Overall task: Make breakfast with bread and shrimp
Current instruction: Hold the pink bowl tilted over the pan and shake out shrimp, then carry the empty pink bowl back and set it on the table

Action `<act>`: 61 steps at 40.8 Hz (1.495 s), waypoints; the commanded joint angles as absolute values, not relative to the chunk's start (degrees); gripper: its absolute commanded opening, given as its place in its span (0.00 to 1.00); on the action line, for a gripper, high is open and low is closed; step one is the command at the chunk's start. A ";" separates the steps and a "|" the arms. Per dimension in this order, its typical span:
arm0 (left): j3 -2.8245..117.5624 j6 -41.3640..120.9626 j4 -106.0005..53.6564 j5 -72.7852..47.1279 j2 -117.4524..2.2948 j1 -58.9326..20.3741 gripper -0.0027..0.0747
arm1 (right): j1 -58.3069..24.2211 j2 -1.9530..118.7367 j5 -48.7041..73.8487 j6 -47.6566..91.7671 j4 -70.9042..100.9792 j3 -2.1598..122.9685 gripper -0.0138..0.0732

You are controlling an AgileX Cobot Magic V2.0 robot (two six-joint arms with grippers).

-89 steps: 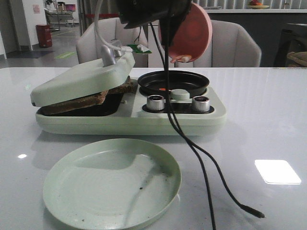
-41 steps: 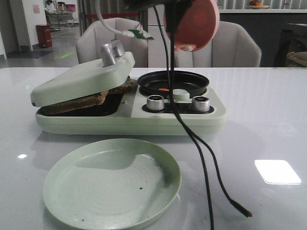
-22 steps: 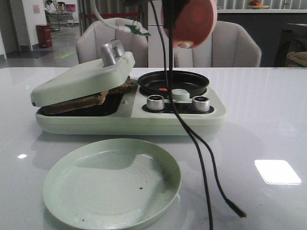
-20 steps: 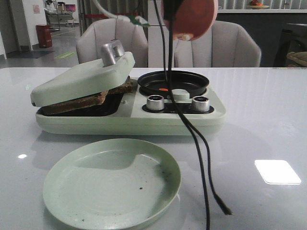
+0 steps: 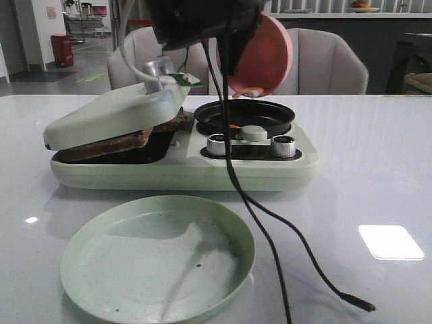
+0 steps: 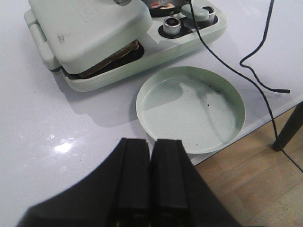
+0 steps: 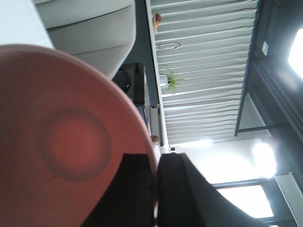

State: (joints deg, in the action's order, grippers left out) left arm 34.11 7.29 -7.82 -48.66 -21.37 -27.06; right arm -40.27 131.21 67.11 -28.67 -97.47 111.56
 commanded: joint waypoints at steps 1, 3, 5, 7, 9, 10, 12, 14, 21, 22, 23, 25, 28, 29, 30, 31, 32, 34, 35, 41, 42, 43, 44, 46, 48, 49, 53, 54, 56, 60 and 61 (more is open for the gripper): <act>35.74 6.65 -8.41 -44.23 -21.73 -27.40 0.16 | -40.11 125.33 74.41 -28.15 -103.81 113.56 0.22; 35.74 6.65 -8.41 -44.23 -21.73 -27.40 0.17 | -40.11 124.84 74.49 -27.37 -103.81 113.56 0.22; 35.74 6.65 -8.41 -44.23 -21.73 -27.40 0.17 | -40.11 124.09 74.49 -26.11 -103.81 113.56 0.22; 35.74 6.65 -8.41 -44.23 -21.73 -27.40 0.16 | -40.11 123.41 74.60 -25.74 -103.81 113.56 0.22; 35.74 6.65 -8.41 -44.23 -21.73 -27.40 0.16 | -40.11 122.52 74.86 -25.69 -103.81 113.56 0.22; 35.74 6.65 -8.41 -44.23 -21.73 -27.40 0.17 | -40.11 121.88 75.01 -25.69 -103.81 113.56 0.22; 35.74 6.65 -8.41 -44.23 -21.73 -27.40 0.16 | -40.11 121.00 75.10 -25.58 -103.81 113.56 0.22; 35.74 6.65 -8.41 -44.23 -21.73 -27.40 0.16 | -40.11 119.78 74.82 -25.41 -103.81 113.56 0.22; 35.74 6.65 -8.41 -44.23 -21.73 -27.40 0.16 | -40.10 119.45 69.69 -26.87 -99.17 113.16 0.22; 35.74 6.65 -8.41 -44.23 -21.73 -27.40 0.16 | -39.84 119.95 68.77 -26.09 -97.86 112.70 0.22; 35.74 6.65 -8.41 -44.23 -21.73 -27.40 0.16 | -39.57 120.94 68.23 -24.77 -97.26 112.30 0.22; 35.74 6.65 -8.41 -44.23 -21.73 -27.40 0.16 | -39.45 122.85 69.69 -21.55 -100.28 111.76 0.22; 35.74 6.65 -8.41 -44.23 -21.73 -27.40 0.17 | -39.52 124.31 72.51 -19.69 -103.84 112.57 0.22; 35.74 6.65 -8.41 -44.23 -21.73 -27.40 0.16 | -39.76 124.39 73.01 -19.96 -103.84 112.75 0.22; 35.74 6.65 -8.41 -44.23 -21.73 -27.40 0.16 | -39.97 124.21 73.35 -20.09 -103.84 112.94 0.22; 35.74 6.65 -8.41 -44.23 -21.73 -27.40 0.16 | -39.94 124.09 73.30 -20.81 -103.84 113.13 0.22; 35.74 6.65 -8.41 -44.23 -21.73 -27.40 0.16 | -39.94 123.96 73.02 -22.15 -103.84 113.43 0.22; 35.74 6.65 -8.41 -44.23 -21.73 -27.40 0.16 | -39.94 123.96 72.51 -23.10 -103.84 113.57 0.22; 35.74 6.65 -8.41 -44.23 -21.73 -27.40 0.17 | -39.94 124.01 72.27 -22.14 -103.84 113.57 0.22; 35.74 6.65 -8.41 -44.23 -21.73 -27.40 0.16 | -39.94 123.76 73.90 -22.43 -103.80 113.57 0.22; 35.74 6.65 -8.41 -44.23 -21.73 -27.40 0.16 | -39.94 123.68 74.38 -23.21 -103.80 113.57 0.22; 35.74 6.65 -8.41 -44.23 -21.73 -27.40 0.16 | -39.94 123.50 75.10 -23.67 -103.66 113.57 0.22; 35.74 6.65 -8.41 -44.23 -21.73 -27.40 0.17 | -39.94 123.13 75.84 -23.98 -103.47 113.57 0.22; 35.74 6.65 -8.41 -44.23 -21.73 -27.40 0.16 | -39.94 122.27 76.57 -24.03 -102.27 113.57 0.22; 35.74 6.65 -8.41 -44.23 -21.73 -27.40 0.16 | -40.15 121.10 76.57 -24.03 -99.41 113.57 0.22; 35.74 6.65 -8.41 -44.23 -21.73 -27.40 0.16 | -40.15 120.04 76.51 -24.03 -96.60 113.57 0.22; 35.74 6.65 -8.41 -44.23 -21.73 -27.40 0.16 | -39.72 115.37 76.46 -24.03 -83.17 113.57 0.22; 35.74 6.65 -8.41 -44.23 -21.73 -27.40 0.16 | -39.33 113.79 76.38 -23.97 -79.17 113.41 0.22; 35.74 6.65 -8.41 -44.23 -21.73 -27.40 0.16 | -38.24 111.36 75.87 -23.91 -73.49 112.86 0.22; 35.74 6.65 -8.41 -44.23 -21.73 -27.40 0.16 | -35.10 105.49 73.29 -23.91 -62.59 108.94 0.22; 35.74 6.65 -8.41 -44.23 -21.73 -27.40 0.17 | -33.92 103.58 72.48 -23.91 -59.73 107.22 0.22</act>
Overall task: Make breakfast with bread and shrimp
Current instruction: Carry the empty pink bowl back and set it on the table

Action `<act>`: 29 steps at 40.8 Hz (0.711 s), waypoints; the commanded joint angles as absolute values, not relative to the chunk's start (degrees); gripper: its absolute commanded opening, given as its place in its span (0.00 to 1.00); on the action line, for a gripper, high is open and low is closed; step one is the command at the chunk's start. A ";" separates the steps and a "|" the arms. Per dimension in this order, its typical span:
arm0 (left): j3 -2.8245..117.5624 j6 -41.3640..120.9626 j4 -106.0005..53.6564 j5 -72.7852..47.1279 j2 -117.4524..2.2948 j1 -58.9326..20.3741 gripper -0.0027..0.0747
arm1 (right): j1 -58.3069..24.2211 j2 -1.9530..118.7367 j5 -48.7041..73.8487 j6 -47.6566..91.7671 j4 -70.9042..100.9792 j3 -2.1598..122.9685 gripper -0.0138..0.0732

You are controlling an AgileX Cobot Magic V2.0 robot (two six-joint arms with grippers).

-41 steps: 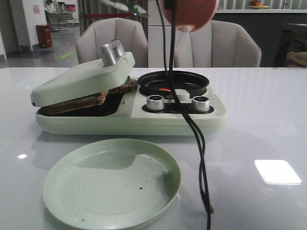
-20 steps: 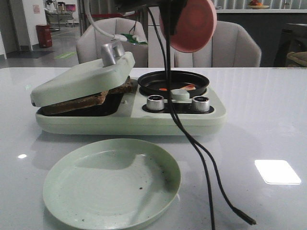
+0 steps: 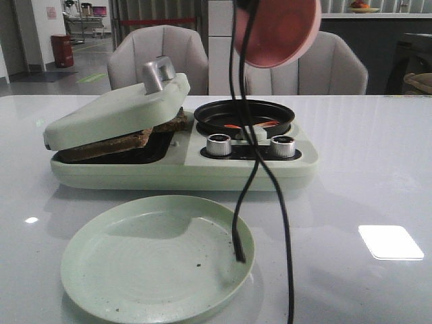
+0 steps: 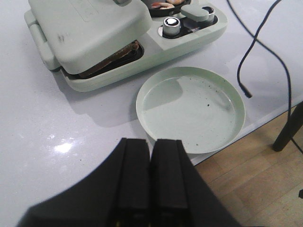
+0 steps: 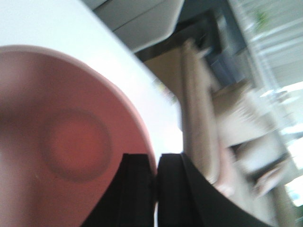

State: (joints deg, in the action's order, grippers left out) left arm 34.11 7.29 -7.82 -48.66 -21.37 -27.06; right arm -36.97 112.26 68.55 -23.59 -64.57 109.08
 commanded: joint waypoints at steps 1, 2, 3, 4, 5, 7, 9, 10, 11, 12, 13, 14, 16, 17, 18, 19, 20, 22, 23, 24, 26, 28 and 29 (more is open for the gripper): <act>35.74 6.65 -8.41 -44.23 -21.73 -27.40 0.16 | -32.98 101.71 71.35 -23.77 -57.57 105.81 0.22; 35.74 6.65 -8.41 -44.23 -21.73 -27.40 0.16 | -31.64 100.32 70.39 -23.28 -54.91 103.68 0.22; 35.74 6.65 -8.41 -44.23 -21.73 -27.40 0.16 | -30.54 98.46 69.14 -22.93 -53.08 102.03 0.22; 35.74 6.65 -8.41 -44.23 -21.73 -27.40 0.16 | -28.91 97.11 68.25 -22.49 -50.63 99.75 0.22; 35.74 6.65 -8.41 -44.23 -21.73 -27.40 0.16 | -27.19 95.42 67.23 -22.03 -48.78 98.05 0.22; 35.74 6.65 -8.41 -44.23 -21.73 -27.40 0.17 | -24.48 92.99 66.20 -20.88 -44.51 94.16 0.22; 35.74 6.65 -8.41 -44.23 -21.73 -27.40 0.16 | -21.05 90.47 65.08 -19.87 -40.27 90.25 0.22; 35.74 6.65 -8.41 -44.23 -21.73 -27.40 0.17 | -19.53 89.47 64.85 -19.45 -38.38 88.58 0.22; 35.74 6.65 -8.41 -44.23 -21.73 -27.40 0.16 | -17.44 87.94 64.14 -19.11 -35.84 86.40 0.22; 35.74 6.65 -8.41 -44.23 -21.73 -27.40 0.16 | -15.33 87.11 63.51 -18.76 -33.07 84.16 0.22; 35.74 6.65 -8.41 -44.23 -21.73 -27.40 0.16 | -13.73 86.31 62.82 -18.70 -30.76 82.46 0.22; 35.74 6.65 -8.41 -44.23 -21.73 -27.40 0.16 | -12.15 85.31 61.64 -18.57 -28.30 80.73 0.22; 35.74 6.65 -8.41 -44.23 -21.73 -27.40 0.16 | -8.62 83.84 58.72 -17.98 -22.50 76.60 0.22; 35.74 6.65 -8.41 -44.23 -21.73 -27.40 0.16 | -6.78 83.36 57.42 -17.28 -19.41 74.27 0.22; 35.74 6.65 -8.41 -44.23 -21.73 -27.40 0.16 | -5.07 82.81 55.53 -16.60 -17.19 72.55 0.22; 35.74 6.65 -8.41 -44.23 -21.73 -27.40 0.17 | -4.27 82.48 54.06 -15.86 -14.97 70.89 0.22; 35.74 6.65 -8.41 -44.23 -21.73 -27.40 0.17 | -2.77 82.25 52.67 -14.76 -12.19 68.76 0.22; 35.74 6.65 -8.41 -44.23 -21.73 -27.40 0.17 | -0.43 81.97 49.13 -12.71 -7.44 65.27 0.22; 35.74 6.65 -8.41 -44.23 -21.73 -27.40 0.16 | 0.47 81.98 48.32 -11.89 -5.50 63.87 0.22; 35.74 6.65 -8.41 -44.23 -21.73 -27.40 0.16 | 1.56 82.04 46.30 -10.70 -3.04 62.10 0.22; 35.74 6.65 -8.41 -44.23 -21.73 -27.40 0.16 | 3.29 82.14 42.87 -8.46 0.72 58.77 0.22; 35.74 6.65 -8.41 -44.23 -21.73 -27.40 0.16 | 4.25 82.21 39.87 -7.62 2.13 56.60 0.22; 35.74 6.65 -8.41 -44.23 -21.73 -27.40 0.17 | 4.51 82.21 38.14 -7.62 2.23 55.37 0.22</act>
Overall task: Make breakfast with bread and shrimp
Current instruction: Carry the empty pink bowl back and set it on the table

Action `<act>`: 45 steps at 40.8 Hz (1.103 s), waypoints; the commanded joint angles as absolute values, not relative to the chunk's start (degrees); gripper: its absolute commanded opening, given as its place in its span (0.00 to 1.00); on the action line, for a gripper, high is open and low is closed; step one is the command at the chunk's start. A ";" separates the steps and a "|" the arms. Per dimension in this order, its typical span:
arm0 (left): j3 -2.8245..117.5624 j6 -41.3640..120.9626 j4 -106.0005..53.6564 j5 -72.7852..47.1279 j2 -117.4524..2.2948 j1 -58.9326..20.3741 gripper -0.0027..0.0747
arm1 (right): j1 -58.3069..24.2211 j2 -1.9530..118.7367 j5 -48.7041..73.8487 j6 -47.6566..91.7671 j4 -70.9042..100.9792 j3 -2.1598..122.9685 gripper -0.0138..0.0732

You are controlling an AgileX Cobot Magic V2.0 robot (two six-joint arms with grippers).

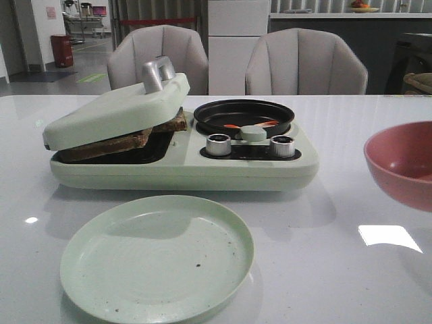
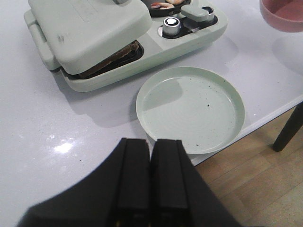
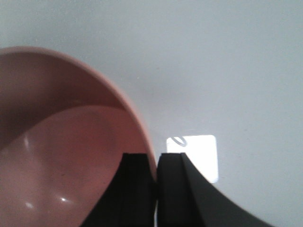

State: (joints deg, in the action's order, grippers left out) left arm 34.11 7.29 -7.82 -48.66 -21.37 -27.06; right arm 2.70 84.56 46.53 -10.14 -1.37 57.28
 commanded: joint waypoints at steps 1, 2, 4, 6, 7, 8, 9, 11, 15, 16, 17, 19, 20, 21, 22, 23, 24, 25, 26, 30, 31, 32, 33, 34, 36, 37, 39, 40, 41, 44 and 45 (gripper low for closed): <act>35.74 6.65 -8.41 -44.23 -21.73 -27.40 0.16 | 4.64 82.21 36.92 -7.55 2.23 54.35 0.22; 35.74 6.65 -8.41 -44.23 -21.73 -27.40 0.16 | 4.69 82.26 35.88 -7.55 2.13 53.91 0.22; 35.74 6.65 -8.41 -44.23 -21.73 -27.40 0.16 | 4.69 82.58 34.02 -7.55 1.56 52.81 0.22; 35.74 6.65 -8.41 -44.23 -21.73 -27.40 0.16 | 4.69 83.35 33.43 -7.55 1.43 52.73 0.22; 35.74 6.65 -8.41 -44.23 -21.73 -27.40 0.16 | 4.69 83.70 33.22 -7.55 1.43 52.73 0.22; 35.74 6.65 -8.41 -44.23 -21.73 -27.40 0.17 | 4.69 84.31 32.97 -7.55 1.36 52.73 0.22; 35.74 6.65 -8.41 -44.23 -21.73 -27.40 0.16 | 4.69 84.72 32.84 -7.55 1.29 52.73 0.22; 35.74 6.65 -8.41 -44.23 -21.73 -27.40 0.16 | 4.69 85.72 32.47 -7.55 1.07 52.73 0.22; 35.74 6.65 -8.41 -44.23 -21.73 -27.40 0.16 | 4.69 86.82 31.71 -7.55 0.57 52.91 0.23; 35.74 6.65 -8.41 -44.23 -21.73 -27.40 0.16 | 4.69 86.97 31.45 -7.55 0.42 52.91 0.23; 35.74 6.65 -8.41 -44.23 -21.73 -27.40 0.17 | 4.69 86.97 31.30 -7.55 0.00 52.91 0.25; 35.74 6.65 -8.41 -44.23 -21.73 -27.40 0.16 | 4.69 86.97 30.63 -7.55 0.00 52.91 0.31; 35.74 6.65 -8.41 -44.23 -21.73 -27.40 0.16 | 4.69 86.97 30.38 -7.55 0.00 52.91 0.35; 35.74 6.65 -8.41 -44.23 -21.73 -27.40 0.16 | 4.69 86.97 30.02 -7.55 -0.53 52.91 0.41; 35.74 6.65 -8.41 -44.23 -21.73 -27.40 0.16 | 4.69 86.97 29.75 -7.55 -0.61 52.91 0.43; 35.74 6.65 -8.41 -44.23 -21.73 -27.40 0.16 | 4.69 86.97 29.49 -7.55 -0.69 52.91 0.50; 35.74 6.65 -8.41 -44.23 -21.73 -27.40 0.16 | 4.69 86.97 29.21 -7.55 -0.69 52.91 0.55; 35.74 6.65 -8.41 -44.23 -21.73 -27.40 0.17 | 4.69 86.84 29.07 -7.55 -0.74 52.91 0.61; 35.74 6.65 -8.41 -44.23 -21.73 -27.40 0.16 | 4.69 86.68 28.97 -7.55 -0.74 52.91 0.64; 35.74 6.65 -8.41 -44.23 -21.73 -27.40 0.16 | 4.30 85.08 28.67 -7.55 -0.67 52.91 0.71; 35.74 6.65 -8.41 -44.23 -21.73 -27.40 0.17 | 3.89 84.19 28.60 -7.55 -0.54 52.91 0.71; 35.74 6.65 -8.41 -44.23 -21.73 -27.40 0.17 | 3.48 83.09 28.48 -7.55 -0.54 52.91 0.71; 35.74 6.65 -8.41 -44.23 -21.73 -27.40 0.17 | 2.77 82.23 28.48 -7.55 -0.54 52.91 0.70; 35.74 6.65 -8.41 -44.23 -21.73 -27.40 0.17 | 1.93 80.99 28.54 -7.55 -0.54 52.91 0.70; 35.74 6.65 -8.41 -44.23 -21.73 -27.40 0.16 | 0.45 79.04 28.86 -7.55 -0.54 52.91 0.70; 35.74 6.65 -8.41 -44.23 -21.73 -27.40 0.16 | -0.62 77.72 29.18 -7.55 -0.61 52.91 0.70; 35.74 6.65 -8.41 -44.23 -21.73 -27.40 0.16 | -2.58 75.41 29.94 -7.55 -0.61 52.91 0.70; 35.74 6.65 -8.41 -44.23 -21.73 -27.40 0.17 | -3.44 74.40 30.23 -7.55 -0.61 52.85 0.70; 35.74 6.65 -8.41 -44.23 -21.73 -27.40 0.17 | -4.29 73.40 30.53 -7.55 -0.61 52.85 0.70; 35.74 6.65 -8.41 -44.23 -21.73 -27.40 0.16 | -7.37 69.88 32.30 -7.55 -0.61 52.85 0.70; 35.74 6.65 -8.41 -44.23 -21.73 -27.40 0.16 | -8.20 68.62 33.11 -7.55 -0.61 52.85 0.70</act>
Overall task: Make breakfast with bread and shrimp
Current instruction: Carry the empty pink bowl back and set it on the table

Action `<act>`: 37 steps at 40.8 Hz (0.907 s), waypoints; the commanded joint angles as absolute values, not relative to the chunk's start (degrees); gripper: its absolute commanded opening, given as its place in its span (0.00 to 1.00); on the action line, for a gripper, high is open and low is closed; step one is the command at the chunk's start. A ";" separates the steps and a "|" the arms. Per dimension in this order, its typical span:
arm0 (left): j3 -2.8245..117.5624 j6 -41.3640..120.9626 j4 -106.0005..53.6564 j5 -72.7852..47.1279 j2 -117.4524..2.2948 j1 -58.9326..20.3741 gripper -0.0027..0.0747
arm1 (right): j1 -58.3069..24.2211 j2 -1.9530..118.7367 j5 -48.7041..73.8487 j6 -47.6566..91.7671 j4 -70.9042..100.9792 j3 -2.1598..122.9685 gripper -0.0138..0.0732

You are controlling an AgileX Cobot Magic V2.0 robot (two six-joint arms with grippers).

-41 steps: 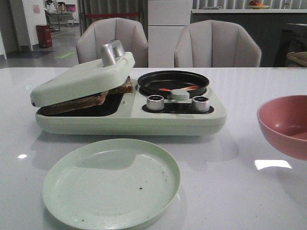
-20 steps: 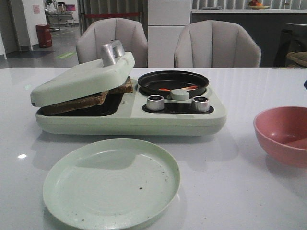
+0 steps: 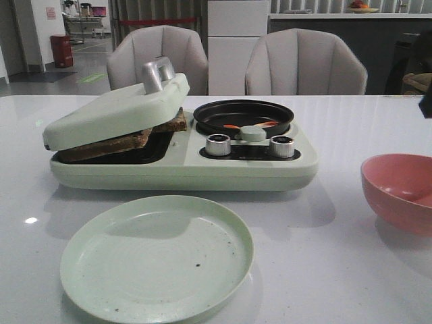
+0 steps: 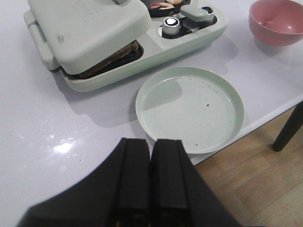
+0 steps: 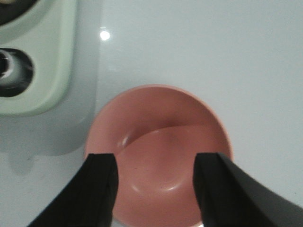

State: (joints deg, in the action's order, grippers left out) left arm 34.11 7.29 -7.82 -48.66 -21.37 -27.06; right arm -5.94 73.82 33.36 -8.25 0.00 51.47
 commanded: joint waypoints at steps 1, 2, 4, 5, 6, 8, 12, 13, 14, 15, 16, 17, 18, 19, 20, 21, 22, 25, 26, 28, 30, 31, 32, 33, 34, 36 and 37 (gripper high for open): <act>35.74 6.65 -8.41 -44.23 -21.73 -27.40 0.17 | -9.26 67.68 33.75 -7.55 -0.61 52.85 0.70; 35.74 6.65 -8.41 -44.23 -21.73 -27.40 0.17 | -10.23 66.47 34.51 -7.55 -0.61 52.75 0.70; 35.74 6.65 -8.41 -44.23 -21.73 -27.40 0.17 | -11.76 64.26 35.43 -7.55 -0.65 52.33 0.70; 35.74 6.65 -8.41 -44.23 -21.73 -27.40 0.17 | -12.33 63.23 35.60 -7.55 -0.71 51.80 0.70; 35.74 6.65 -8.41 -44.23 -21.73 -27.40 0.16 | -12.95 61.86 35.53 -7.55 -0.77 51.08 0.70; 35.74 6.65 -8.41 -44.23 -21.73 -27.40 0.16 | -13.59 59.74 35.01 -7.55 -0.83 49.74 0.70; 35.74 6.65 -8.41 -44.23 -21.73 -27.40 0.16 | -13.83 55.07 34.41 -7.51 -1.74 46.10 0.70; 35.74 6.65 -8.41 -44.23 -21.73 -27.40 0.16 | -13.83 54.25 34.41 -7.51 -2.28 45.36 0.70; 35.74 6.65 -8.41 -44.23 -21.73 -27.40 0.16 | -13.83 53.24 34.41 -7.51 -2.99 44.60 0.70; 35.74 6.65 -8.41 -44.23 -21.73 -27.40 0.16 | -13.83 52.57 34.48 -7.51 -3.48 43.58 0.70; 35.74 6.65 -8.41 -44.23 -21.73 -27.40 0.16 | -13.83 51.73 34.53 -7.51 -3.88 42.60 0.70; 35.74 6.65 -8.41 -44.23 -21.73 -27.40 0.16 | -13.83 50.96 34.47 -7.51 -3.99 41.91 0.70; 35.74 6.65 -8.41 -44.23 -21.73 -27.40 0.17 | -13.83 50.42 34.47 -7.51 -4.04 41.04 0.70; 35.74 6.65 -8.41 -44.23 -21.73 -27.40 0.17 | -13.83 49.76 34.41 -7.56 -4.04 40.48 0.69; 35.74 6.65 -8.41 -44.23 -21.73 -27.40 0.17 | -13.83 49.33 34.35 -7.56 -4.04 39.78 0.68; 35.74 6.65 -8.41 -44.23 -21.73 -27.40 0.16 | -13.83 48.78 34.40 -7.62 -4.04 39.37 0.65; 35.74 6.65 -8.41 -44.23 -21.73 -27.40 0.17 | -13.83 48.43 34.40 -7.76 -4.04 38.89 0.62; 35.74 6.65 -8.41 -44.23 -21.73 -27.40 0.17 | -13.83 47.70 34.40 -7.98 -4.04 38.10 0.49; 35.74 6.65 -8.41 -44.23 -21.73 -27.40 0.16 | -13.83 47.54 34.40 -7.98 -4.04 37.95 0.44; 35.74 6.65 -8.41 -44.23 -21.73 -27.40 0.17 | -13.83 47.24 34.57 -7.98 -4.04 37.80 0.36; 35.74 6.65 -8.41 -44.23 -21.73 -27.40 0.17 | -13.83 47.24 34.79 -7.98 -4.04 37.68 0.28; 35.74 6.65 -8.41 -44.23 -21.73 -27.40 0.16 | -13.83 47.24 34.79 -7.98 -4.04 37.62 0.25; 35.74 6.65 -8.41 -44.23 -21.73 -27.40 0.16 | -13.83 47.24 34.79 -7.98 -4.04 37.56 0.22; 35.74 6.65 -8.41 -44.23 -21.73 -27.40 0.16 | -13.83 47.24 34.79 -7.98 -4.04 37.54 0.20; 35.74 6.65 -8.41 -44.23 -21.73 -27.40 0.16 | -13.83 47.24 34.79 -7.98 -4.04 37.54 0.21; 35.74 6.65 -8.41 -44.23 -21.73 -27.40 0.16 | -13.83 47.24 34.74 -7.98 -4.04 37.54 0.21; 35.74 6.65 -8.41 -44.23 -21.73 -27.40 0.16 | -13.83 47.24 34.66 -7.98 -4.04 37.54 0.21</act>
State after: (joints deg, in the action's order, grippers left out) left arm 34.11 7.29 -7.82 -48.66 -21.37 -27.06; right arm -13.82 47.89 38.06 -8.25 -2.91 36.13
